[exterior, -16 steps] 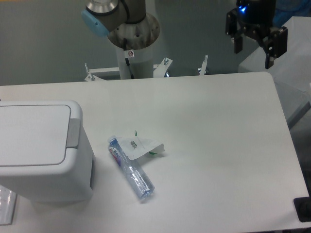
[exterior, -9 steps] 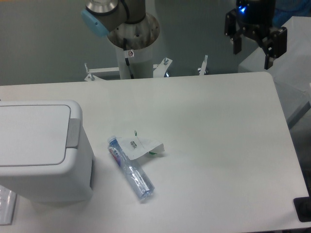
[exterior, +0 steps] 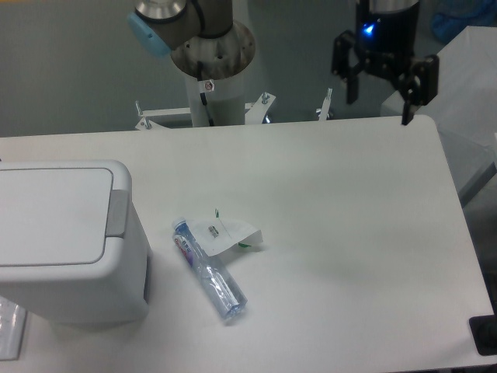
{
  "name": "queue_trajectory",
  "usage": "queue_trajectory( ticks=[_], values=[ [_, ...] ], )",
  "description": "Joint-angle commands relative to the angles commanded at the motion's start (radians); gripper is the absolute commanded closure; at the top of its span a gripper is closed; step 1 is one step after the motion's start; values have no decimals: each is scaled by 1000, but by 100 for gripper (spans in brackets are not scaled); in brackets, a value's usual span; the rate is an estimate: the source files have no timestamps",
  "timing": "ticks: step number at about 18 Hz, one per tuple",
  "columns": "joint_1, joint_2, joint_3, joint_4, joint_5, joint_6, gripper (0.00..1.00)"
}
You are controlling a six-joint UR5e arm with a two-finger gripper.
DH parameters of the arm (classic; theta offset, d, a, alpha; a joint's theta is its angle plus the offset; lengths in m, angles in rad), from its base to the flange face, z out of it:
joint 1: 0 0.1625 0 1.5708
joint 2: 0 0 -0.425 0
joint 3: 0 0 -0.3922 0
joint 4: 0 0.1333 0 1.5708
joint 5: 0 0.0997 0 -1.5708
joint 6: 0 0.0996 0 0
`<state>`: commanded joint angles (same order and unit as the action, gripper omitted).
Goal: Open the trash can
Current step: 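Move the open gripper across the table toward the white trash can lid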
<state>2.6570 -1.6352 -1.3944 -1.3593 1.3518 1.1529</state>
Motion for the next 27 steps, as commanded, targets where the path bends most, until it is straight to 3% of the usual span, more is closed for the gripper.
queue_trajectory(
  ticks=[3, 5, 14, 15, 17, 19, 27],
  values=[
    [-34, -8, -11, 98, -101, -266, 0],
    [-86, -11, -21, 140, -106, -405, 0],
    [-288, -55, -46, 199, -108, -833, 0],
    [-322, -80, -49, 269, -108, -945, 0],
    [-354, -106, -54, 339, -106, -1053, 0],
    [-371, -113, -72, 367, -105, -1096, 0],
    [-394, -114, -106, 367, -108, -1102, 0]
  ],
)
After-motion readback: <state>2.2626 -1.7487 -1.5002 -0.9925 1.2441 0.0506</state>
